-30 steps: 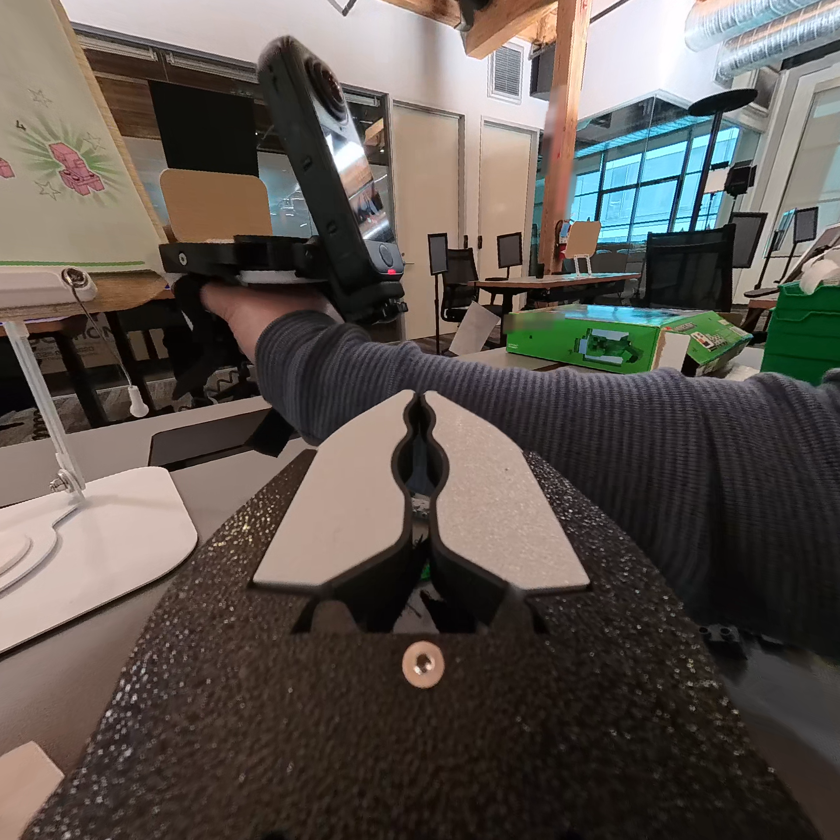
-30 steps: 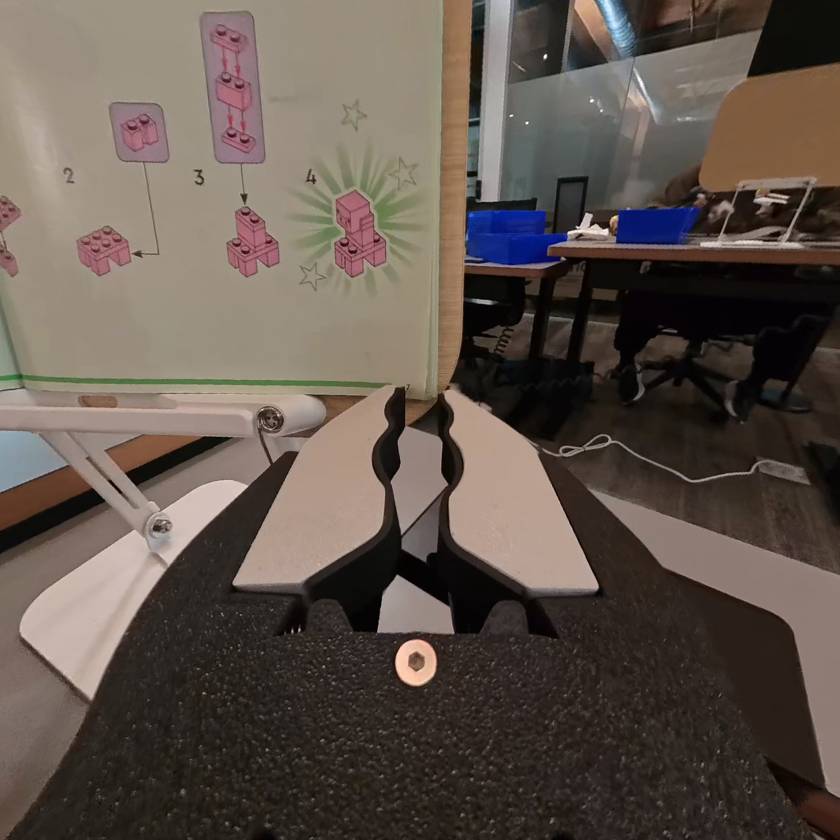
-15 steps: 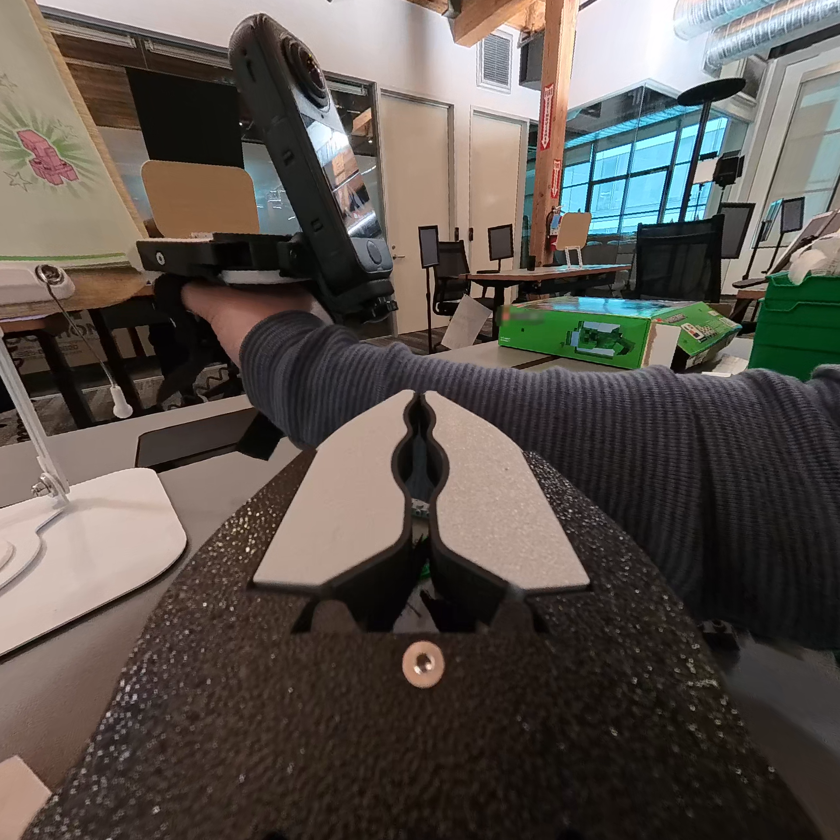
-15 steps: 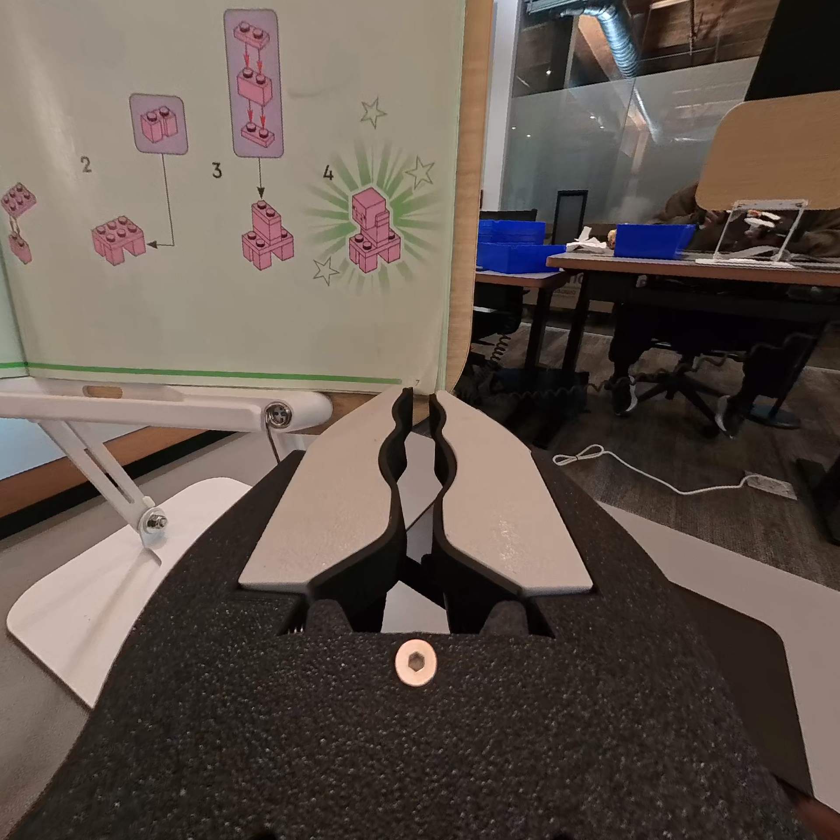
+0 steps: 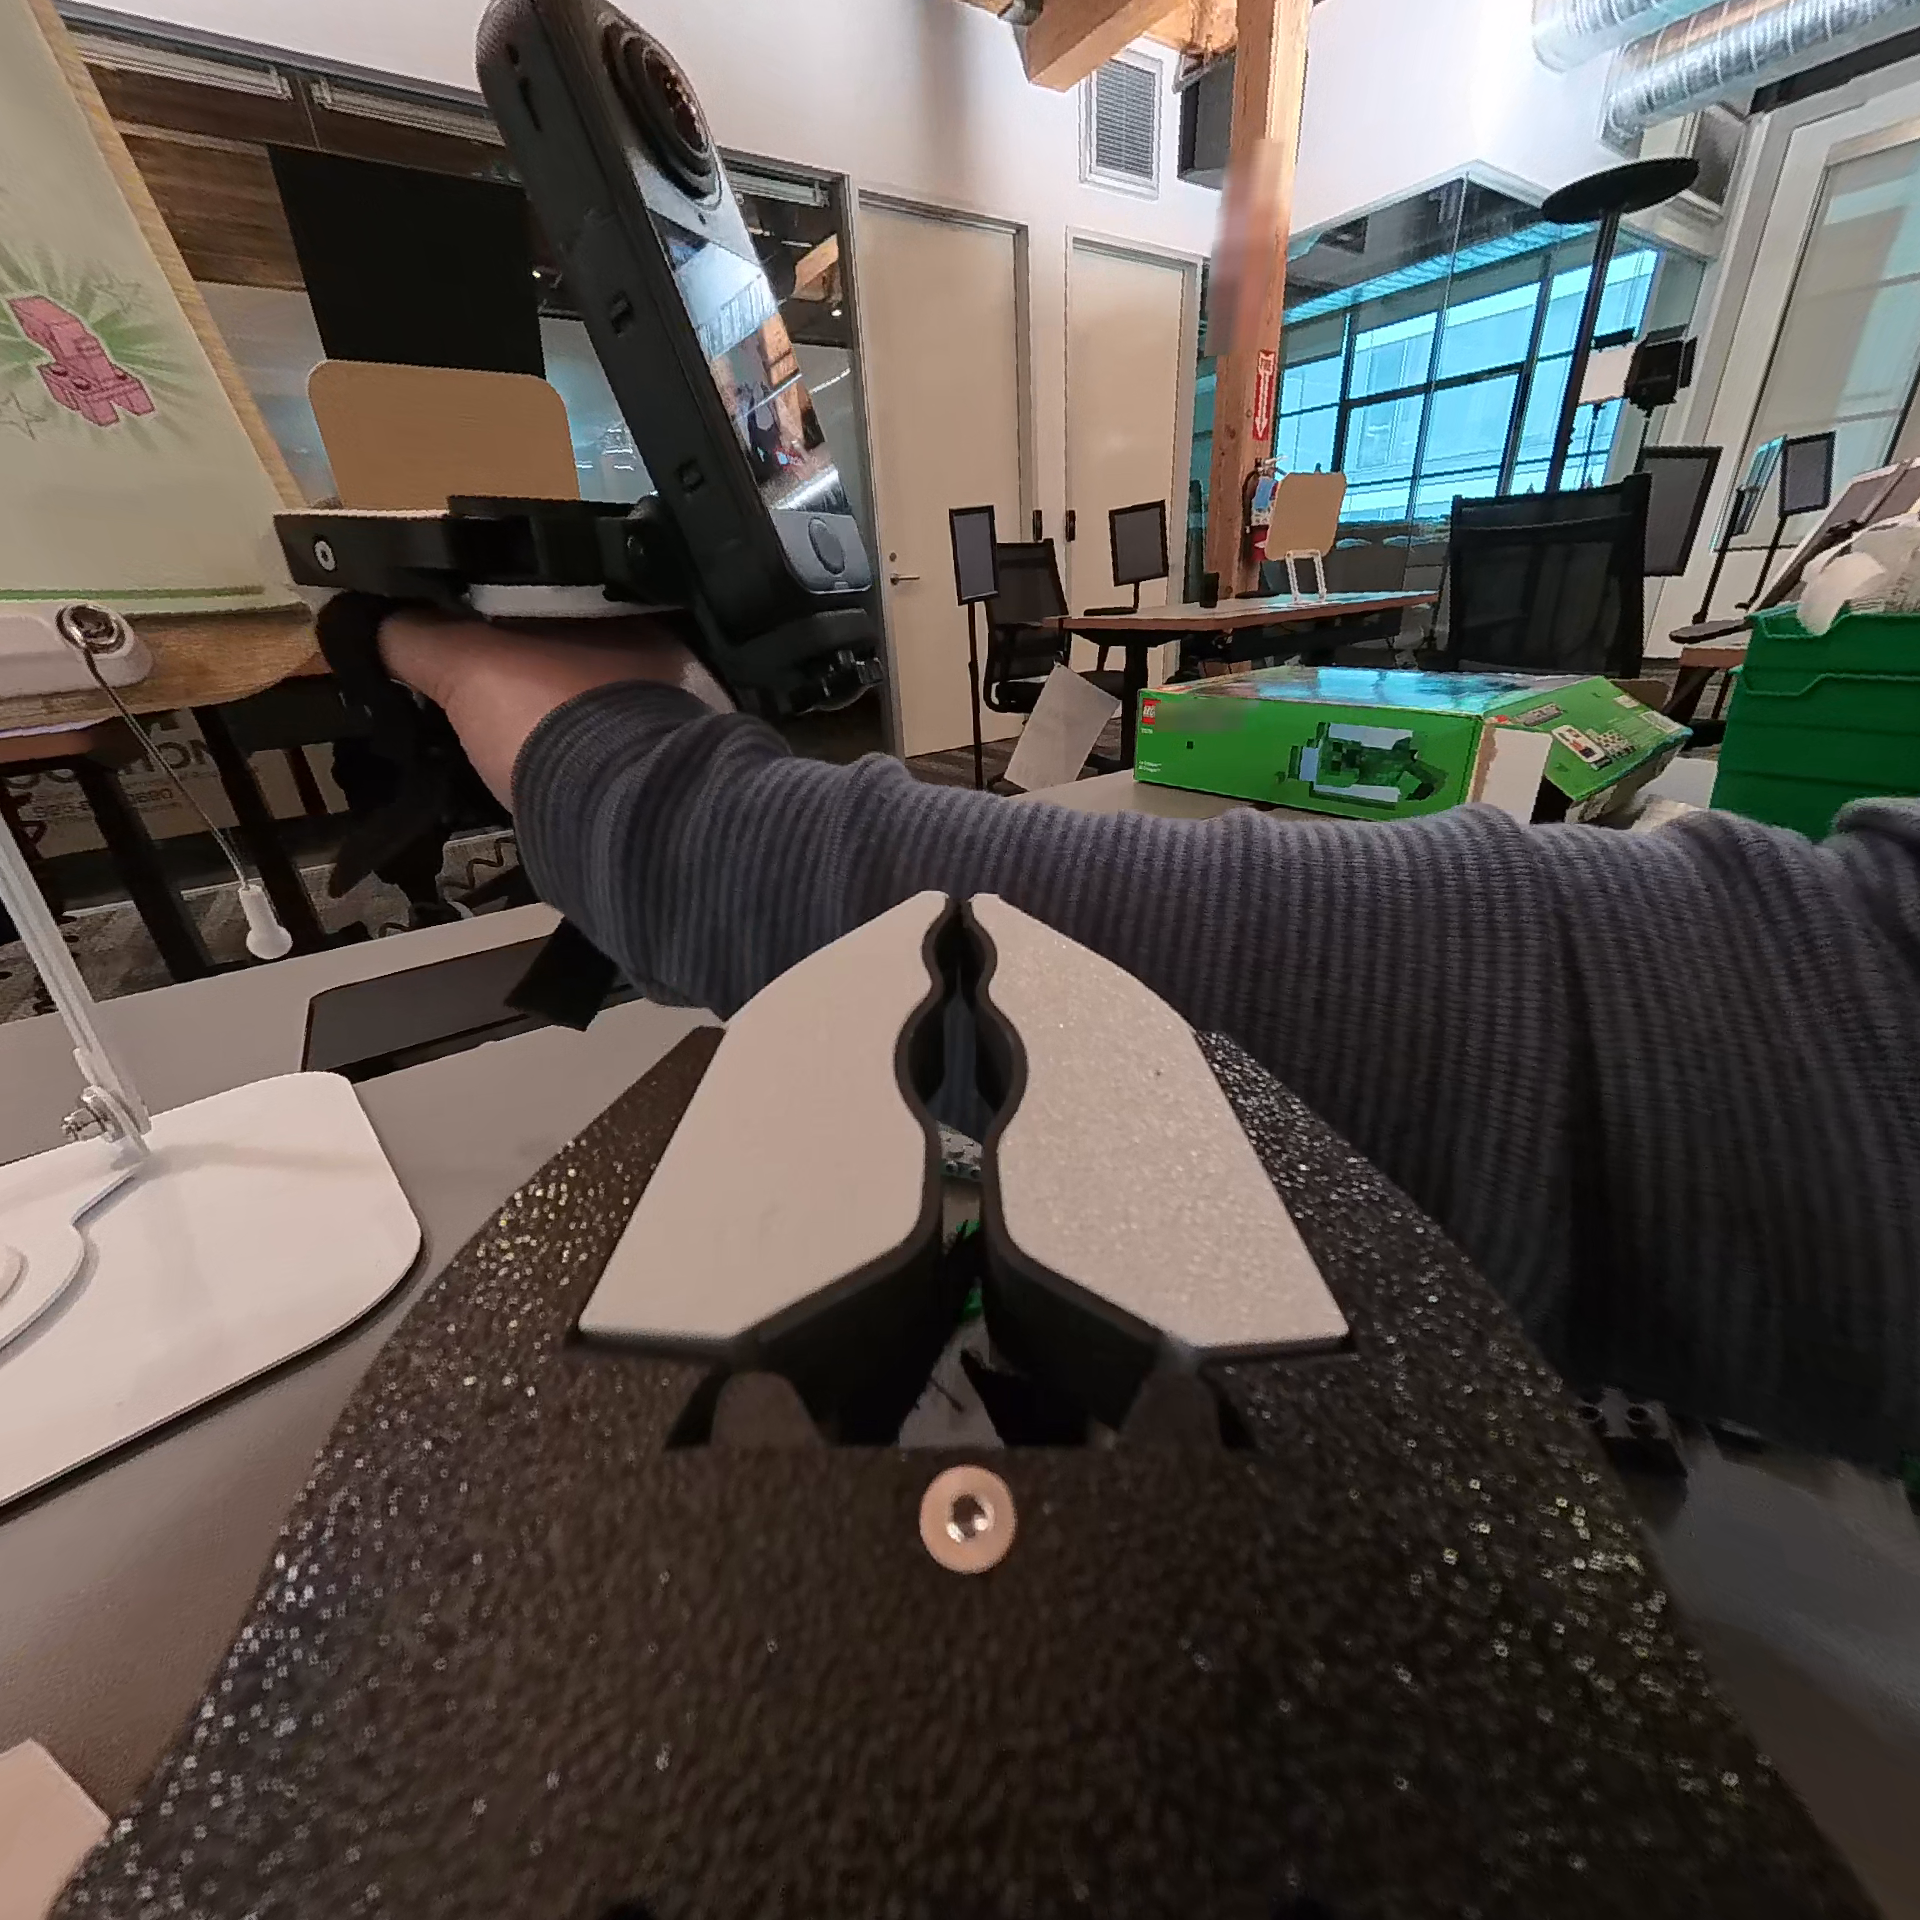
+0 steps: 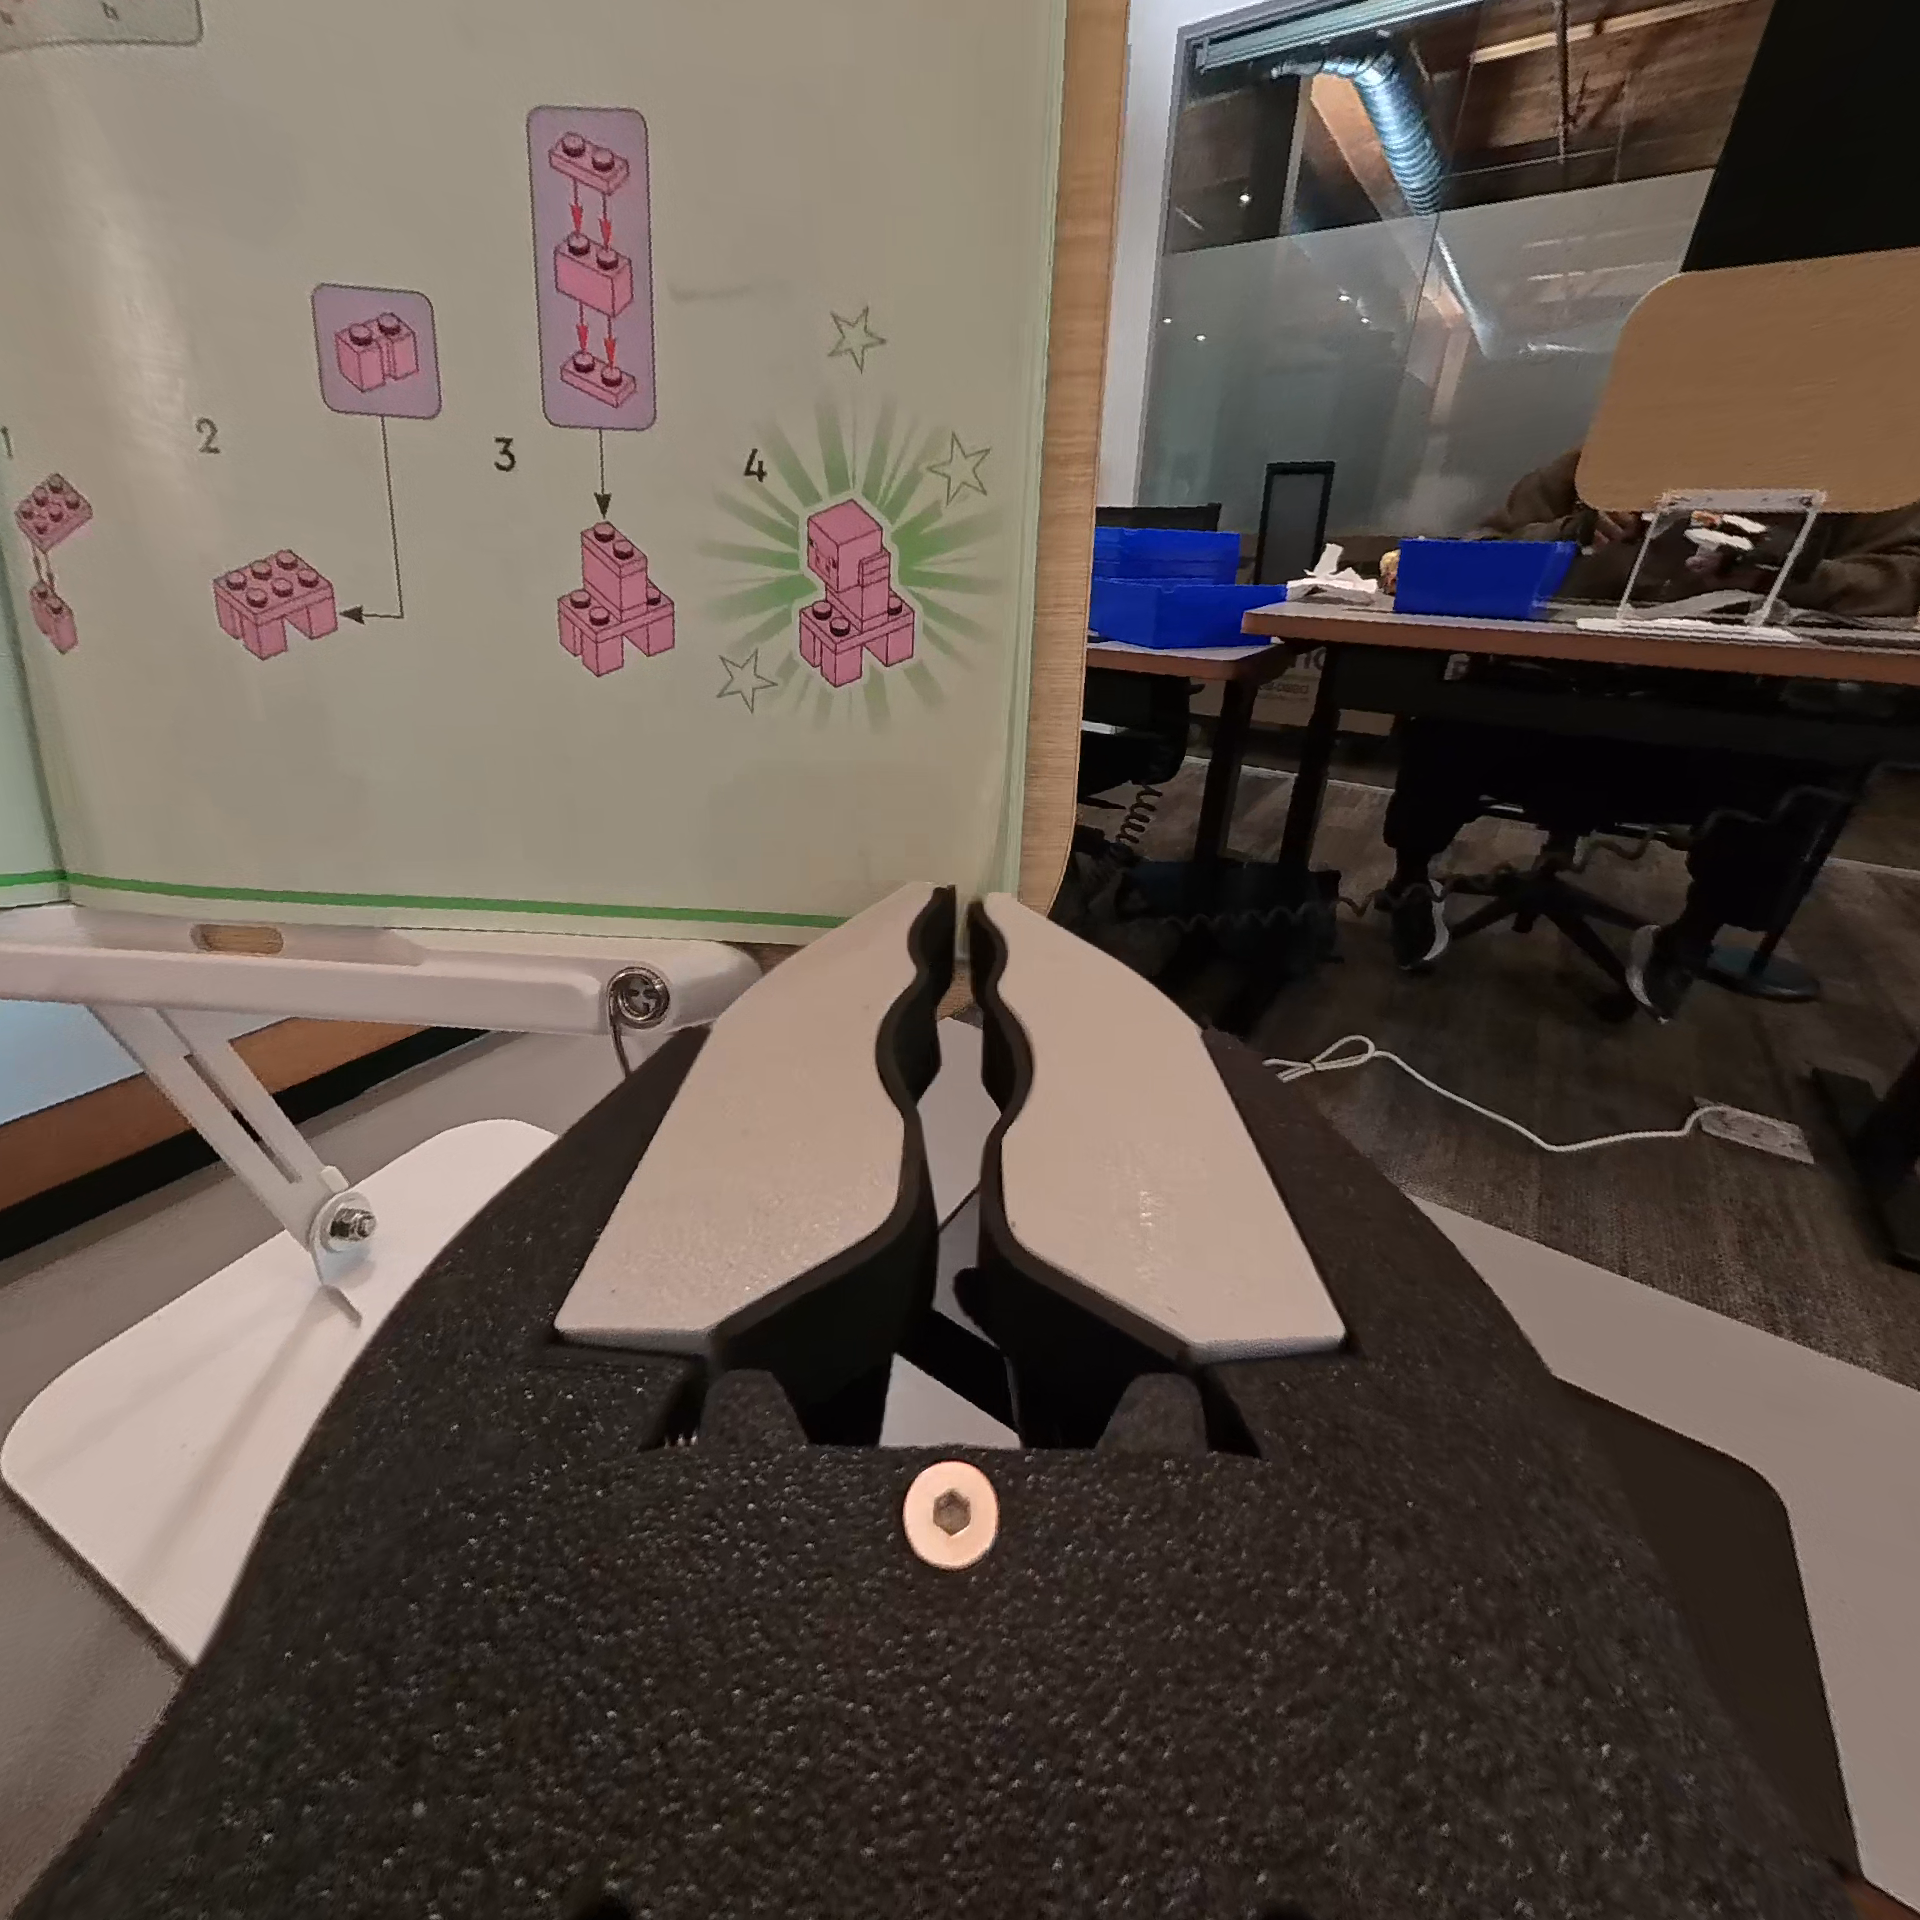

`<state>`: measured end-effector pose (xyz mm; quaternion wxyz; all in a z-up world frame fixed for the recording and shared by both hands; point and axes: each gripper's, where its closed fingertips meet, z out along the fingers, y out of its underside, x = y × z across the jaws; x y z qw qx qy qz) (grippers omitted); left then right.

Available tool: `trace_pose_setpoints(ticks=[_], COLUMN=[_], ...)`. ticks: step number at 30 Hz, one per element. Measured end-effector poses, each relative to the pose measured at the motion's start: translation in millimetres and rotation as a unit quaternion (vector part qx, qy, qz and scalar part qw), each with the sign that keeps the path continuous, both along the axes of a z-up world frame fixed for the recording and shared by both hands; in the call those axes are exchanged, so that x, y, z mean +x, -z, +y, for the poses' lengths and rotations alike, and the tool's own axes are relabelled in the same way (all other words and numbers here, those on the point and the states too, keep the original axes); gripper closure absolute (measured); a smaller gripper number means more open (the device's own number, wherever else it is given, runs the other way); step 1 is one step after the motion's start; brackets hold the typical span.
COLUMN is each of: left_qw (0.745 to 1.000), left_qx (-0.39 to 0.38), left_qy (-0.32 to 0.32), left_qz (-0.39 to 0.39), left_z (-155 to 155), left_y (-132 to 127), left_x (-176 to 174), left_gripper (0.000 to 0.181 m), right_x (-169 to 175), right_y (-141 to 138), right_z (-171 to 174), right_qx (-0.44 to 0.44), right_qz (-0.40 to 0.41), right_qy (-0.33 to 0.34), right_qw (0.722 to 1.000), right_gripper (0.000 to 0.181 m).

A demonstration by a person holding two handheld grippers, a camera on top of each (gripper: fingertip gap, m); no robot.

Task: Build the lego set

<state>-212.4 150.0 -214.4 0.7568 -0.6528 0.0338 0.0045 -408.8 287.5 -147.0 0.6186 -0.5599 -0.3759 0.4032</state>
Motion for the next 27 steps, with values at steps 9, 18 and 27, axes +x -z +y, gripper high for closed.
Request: trace_pose_setpoints(ticks=[9,18,27], left_qw=[1.000,1.000,1.000], left_qx=[0.003,0.005,0.013], left_qy=[-0.004,-0.007,-0.005], left_qz=[-0.006,-0.008,-0.016], left_z=[-0.4,-1.0,-3.7], left_y=[-0.8,-1.4,-3.3], left_x=[-2.4,-3.6,-0.6], left_gripper=[0.181,0.181,0.181], right_x=[-2.2,-22.3,-83.2], right_y=[-34.4,-76.7,-32.8], right_z=[-56.7,-204.1,-296.1], right_qx=[0.030,0.166,0.295], right_qz=[0.010,-0.071,-0.164], right_qy=[-0.160,-0.386,-0.415], right_qw=[0.987,0.905,0.845], right_gripper=[0.181,0.181,0.181])
